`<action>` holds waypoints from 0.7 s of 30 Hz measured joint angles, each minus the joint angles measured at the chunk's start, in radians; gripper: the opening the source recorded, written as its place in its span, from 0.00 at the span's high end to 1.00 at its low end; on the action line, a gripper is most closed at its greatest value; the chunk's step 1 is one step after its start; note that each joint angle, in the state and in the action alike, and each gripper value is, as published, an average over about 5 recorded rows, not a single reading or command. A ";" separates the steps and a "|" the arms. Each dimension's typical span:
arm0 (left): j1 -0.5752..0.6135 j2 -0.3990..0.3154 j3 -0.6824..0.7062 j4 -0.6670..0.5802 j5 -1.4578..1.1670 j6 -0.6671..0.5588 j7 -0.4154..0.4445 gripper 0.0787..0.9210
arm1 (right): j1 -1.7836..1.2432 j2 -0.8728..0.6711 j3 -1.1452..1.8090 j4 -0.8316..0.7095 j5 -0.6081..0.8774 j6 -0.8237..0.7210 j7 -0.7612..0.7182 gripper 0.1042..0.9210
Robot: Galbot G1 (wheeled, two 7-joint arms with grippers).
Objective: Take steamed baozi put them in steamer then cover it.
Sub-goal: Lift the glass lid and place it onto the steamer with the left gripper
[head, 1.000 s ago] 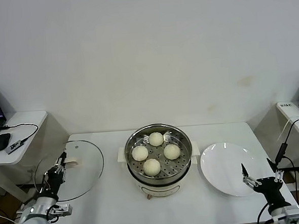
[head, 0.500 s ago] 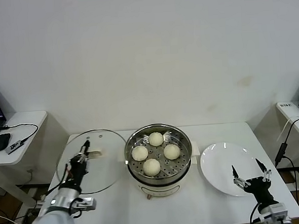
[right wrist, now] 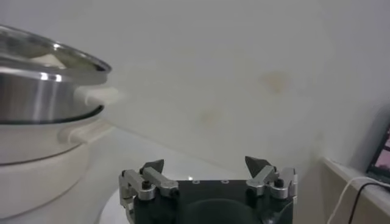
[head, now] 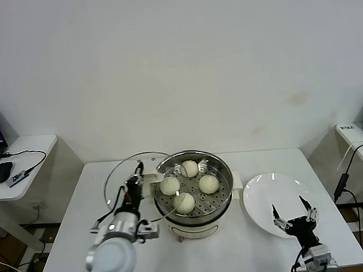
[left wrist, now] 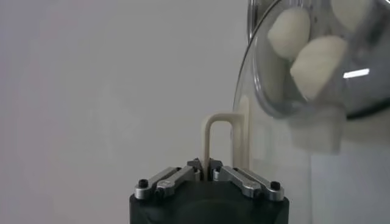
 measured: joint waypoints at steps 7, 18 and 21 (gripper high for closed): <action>-0.087 -0.085 0.090 0.051 0.039 0.044 0.032 0.93 | 0.004 0.004 -0.002 -0.024 -0.025 0.000 0.002 0.12; -0.155 -0.170 0.186 0.121 0.087 0.070 0.048 0.93 | -0.001 0.011 -0.005 -0.032 -0.048 -0.003 0.004 0.12; -0.159 -0.188 0.203 0.137 0.100 0.071 0.048 0.93 | -0.003 0.011 -0.005 -0.035 -0.051 -0.003 0.004 0.12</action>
